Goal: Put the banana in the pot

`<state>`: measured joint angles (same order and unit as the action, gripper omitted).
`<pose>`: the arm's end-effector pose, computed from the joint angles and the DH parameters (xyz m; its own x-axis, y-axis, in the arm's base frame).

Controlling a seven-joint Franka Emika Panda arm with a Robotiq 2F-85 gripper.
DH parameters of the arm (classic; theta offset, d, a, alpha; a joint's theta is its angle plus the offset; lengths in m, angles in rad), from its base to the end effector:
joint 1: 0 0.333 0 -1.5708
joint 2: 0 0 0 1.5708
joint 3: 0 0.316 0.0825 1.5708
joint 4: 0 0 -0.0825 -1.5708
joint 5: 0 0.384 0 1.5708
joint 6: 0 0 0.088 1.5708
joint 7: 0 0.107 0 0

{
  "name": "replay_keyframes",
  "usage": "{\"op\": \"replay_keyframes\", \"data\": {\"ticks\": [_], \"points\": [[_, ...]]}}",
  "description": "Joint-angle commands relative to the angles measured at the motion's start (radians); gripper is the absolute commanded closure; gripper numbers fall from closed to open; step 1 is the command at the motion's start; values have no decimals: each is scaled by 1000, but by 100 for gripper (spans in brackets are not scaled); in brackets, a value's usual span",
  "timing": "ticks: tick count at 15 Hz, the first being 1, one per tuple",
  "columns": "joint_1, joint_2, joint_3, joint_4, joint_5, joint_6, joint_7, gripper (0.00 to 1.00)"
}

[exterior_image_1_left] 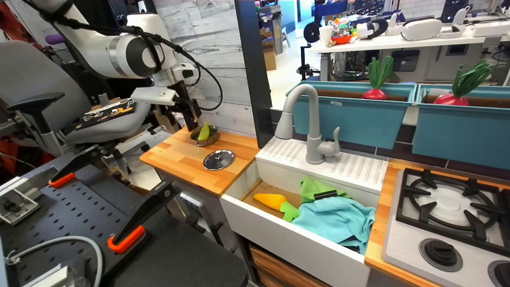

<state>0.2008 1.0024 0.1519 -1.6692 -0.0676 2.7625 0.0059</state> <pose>0.6194 0.2229 0.0362 0.9419 0.3200 0.1017 0.3296 -0.9391 -0.0972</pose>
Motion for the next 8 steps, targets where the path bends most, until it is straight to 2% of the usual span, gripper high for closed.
{"op": "replay_keyframes", "data": {"ticks": [1,3,4,8], "points": [[0,-146,45,-197,2,25,-46,0],[19,-200,55,-269,-4,6,-48,0],[17,-113,44,-156,10,0,-40,0],[24,-124,42,-172,10,0,-37,0]]}}
